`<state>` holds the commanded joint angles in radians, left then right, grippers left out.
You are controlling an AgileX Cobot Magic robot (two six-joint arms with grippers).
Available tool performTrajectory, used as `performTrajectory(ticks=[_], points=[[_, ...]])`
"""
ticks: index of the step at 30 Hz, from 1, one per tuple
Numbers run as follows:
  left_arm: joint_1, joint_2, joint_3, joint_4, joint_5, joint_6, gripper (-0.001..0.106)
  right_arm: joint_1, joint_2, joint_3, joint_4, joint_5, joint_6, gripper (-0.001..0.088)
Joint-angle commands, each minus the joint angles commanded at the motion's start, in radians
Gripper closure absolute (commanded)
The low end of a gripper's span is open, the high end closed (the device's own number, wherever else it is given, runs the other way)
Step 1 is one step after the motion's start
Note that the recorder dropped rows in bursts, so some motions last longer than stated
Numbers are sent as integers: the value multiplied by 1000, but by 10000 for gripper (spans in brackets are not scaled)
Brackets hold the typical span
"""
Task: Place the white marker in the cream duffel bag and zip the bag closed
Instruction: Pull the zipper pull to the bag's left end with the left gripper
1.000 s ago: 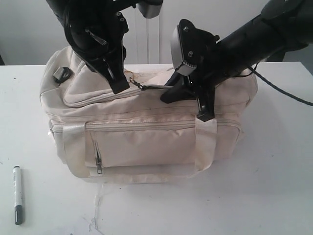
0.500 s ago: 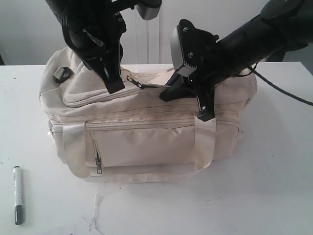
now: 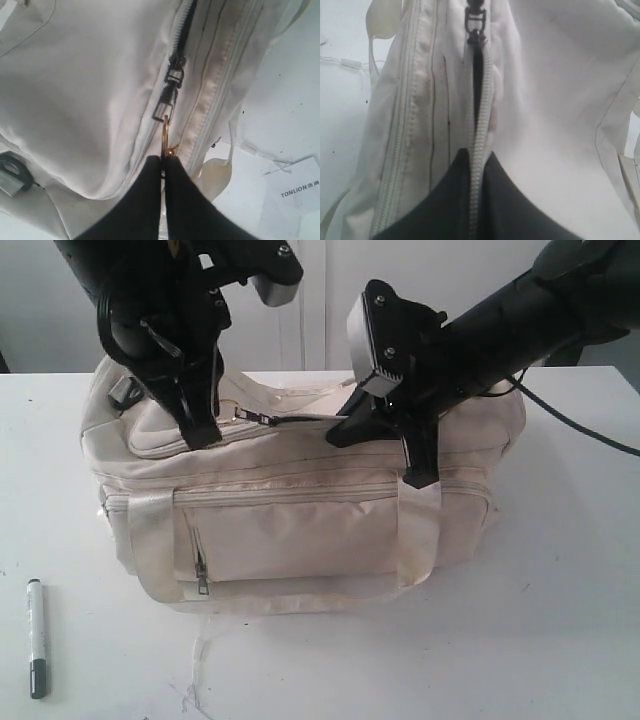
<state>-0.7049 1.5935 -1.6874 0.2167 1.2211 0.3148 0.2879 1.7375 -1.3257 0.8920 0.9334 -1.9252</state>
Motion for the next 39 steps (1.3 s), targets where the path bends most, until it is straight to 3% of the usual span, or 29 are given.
performTrajectory(ticks=[4,15,34,39], points=[[25,0,0,-9,0,0,1053,0,0,0,0,0,0,868],[27,-34,0,8,0,3,1053,0,0,0,0,0,0,868],[148,-49,0,-58,0,19,1053,0,0,0,0,-1,0,868],[216,-57,1,-105,0,25,1053,0,0,0,0,-15,0,868]])
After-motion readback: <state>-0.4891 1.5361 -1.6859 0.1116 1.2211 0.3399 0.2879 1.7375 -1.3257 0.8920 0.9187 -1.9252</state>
